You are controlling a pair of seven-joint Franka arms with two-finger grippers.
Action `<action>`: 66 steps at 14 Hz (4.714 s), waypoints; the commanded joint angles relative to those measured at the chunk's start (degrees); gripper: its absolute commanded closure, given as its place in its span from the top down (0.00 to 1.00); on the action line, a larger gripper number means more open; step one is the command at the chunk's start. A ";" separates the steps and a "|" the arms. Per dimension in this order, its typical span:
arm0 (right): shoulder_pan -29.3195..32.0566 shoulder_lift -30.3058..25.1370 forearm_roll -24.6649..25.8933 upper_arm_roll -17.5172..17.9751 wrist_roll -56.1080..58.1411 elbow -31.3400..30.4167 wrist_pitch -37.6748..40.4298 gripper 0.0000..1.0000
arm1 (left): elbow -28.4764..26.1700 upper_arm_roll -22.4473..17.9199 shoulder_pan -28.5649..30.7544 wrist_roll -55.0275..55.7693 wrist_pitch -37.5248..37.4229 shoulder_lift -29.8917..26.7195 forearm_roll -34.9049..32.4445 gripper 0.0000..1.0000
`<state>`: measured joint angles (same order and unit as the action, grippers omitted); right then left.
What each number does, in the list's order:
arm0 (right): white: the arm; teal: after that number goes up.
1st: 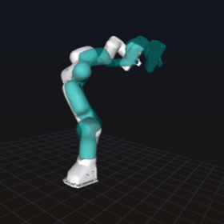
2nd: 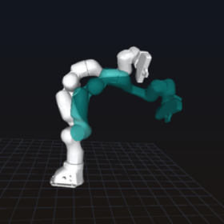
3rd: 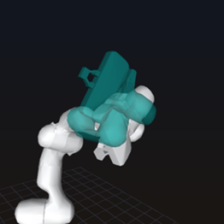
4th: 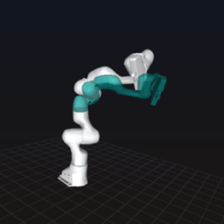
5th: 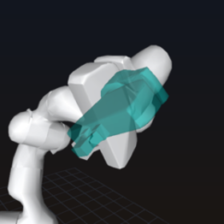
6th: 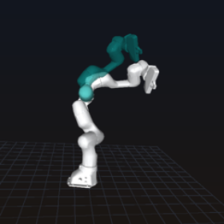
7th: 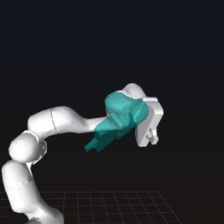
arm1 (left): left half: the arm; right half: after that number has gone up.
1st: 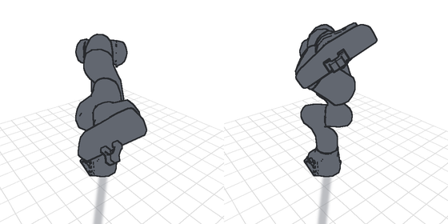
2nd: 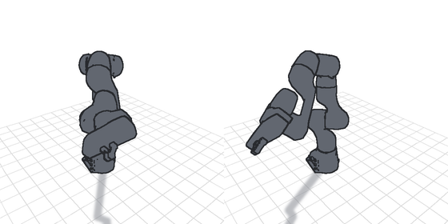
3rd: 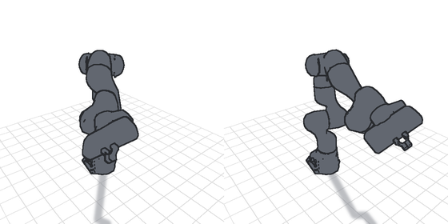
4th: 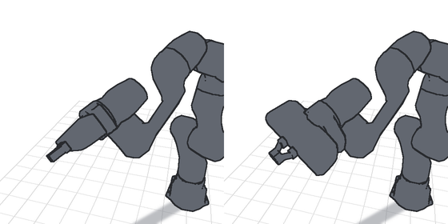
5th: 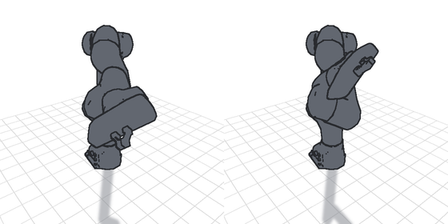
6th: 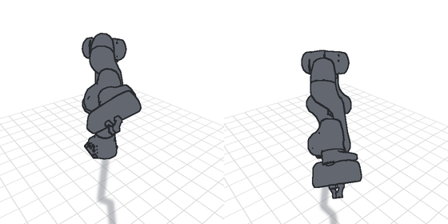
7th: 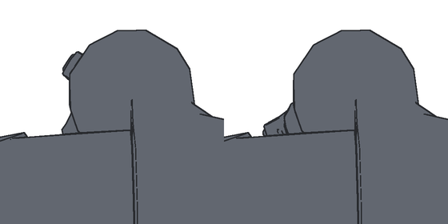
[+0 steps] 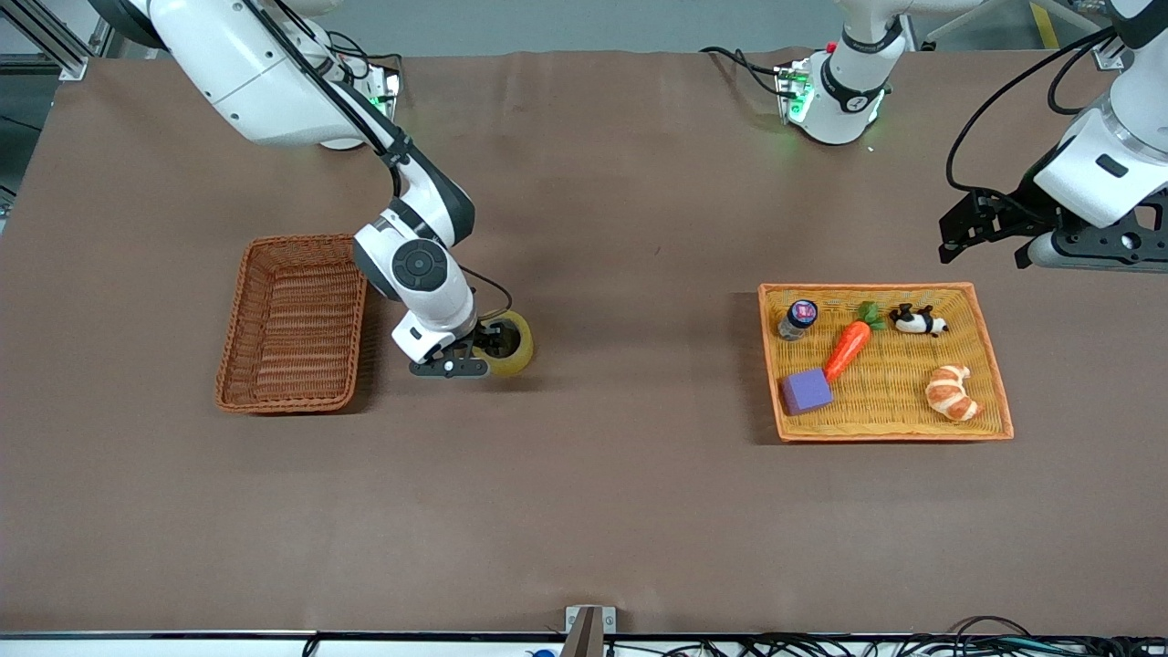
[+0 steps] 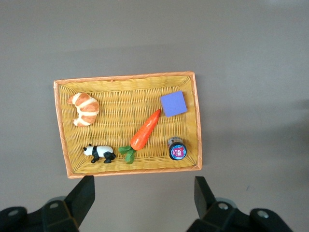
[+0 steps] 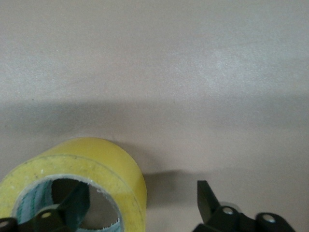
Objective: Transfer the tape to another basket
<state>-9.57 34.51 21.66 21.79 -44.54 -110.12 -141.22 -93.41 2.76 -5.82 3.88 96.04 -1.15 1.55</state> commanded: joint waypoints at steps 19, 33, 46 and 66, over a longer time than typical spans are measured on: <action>8.34 -17.26 -14.51 -8.58 24.80 3.07 21.93 0.00 | 0.86 1.81 1.42 2.36 0.37 1.85 -2.60 1.00; 8.52 -28.45 -16.21 -26.19 48.67 -28.20 -4.20 0.01 | 0.77 2.96 1.51 2.19 0.29 1.76 -3.57 1.00; 8.43 -24.14 -15.94 -26.36 50.08 -30.86 -9.95 0.48 | 2.70 2.96 1.95 3.42 -5.87 1.76 -0.58 1.00; 7.64 -37.23 -22.01 -25.31 42.52 20.91 60.19 1.00 | 2.79 2.96 1.95 2.80 -4.63 2.55 -3.65 1.00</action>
<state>-1.99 -0.74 0.79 -3.43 -0.79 -88.58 -81.95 -91.79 5.10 -4.37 6.68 91.63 0.93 -0.94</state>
